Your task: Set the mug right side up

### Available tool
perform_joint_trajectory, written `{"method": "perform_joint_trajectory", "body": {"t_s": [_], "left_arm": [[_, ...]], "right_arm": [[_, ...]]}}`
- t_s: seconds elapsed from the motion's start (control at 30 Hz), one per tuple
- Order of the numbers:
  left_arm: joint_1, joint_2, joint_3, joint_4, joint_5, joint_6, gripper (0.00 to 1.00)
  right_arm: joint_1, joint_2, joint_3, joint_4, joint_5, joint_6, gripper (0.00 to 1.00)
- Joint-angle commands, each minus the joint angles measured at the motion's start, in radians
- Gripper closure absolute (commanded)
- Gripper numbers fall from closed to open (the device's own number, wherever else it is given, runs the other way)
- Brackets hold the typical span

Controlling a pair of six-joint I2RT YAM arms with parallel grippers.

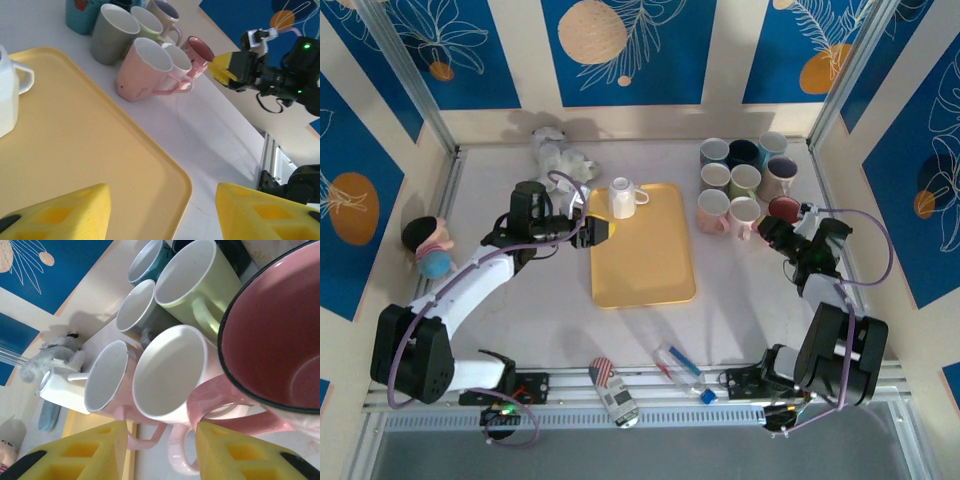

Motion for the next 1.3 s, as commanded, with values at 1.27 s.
{"method": "perform_joint_trajectory", "body": {"t_s": [1.27], "left_arm": [[0.130,0.174,0.158,-0.280,-0.218,-0.192,0.40]], "right_arm": [[0.721,0.718,1.147,-0.839,0.003,-1.074,0.50]]}}
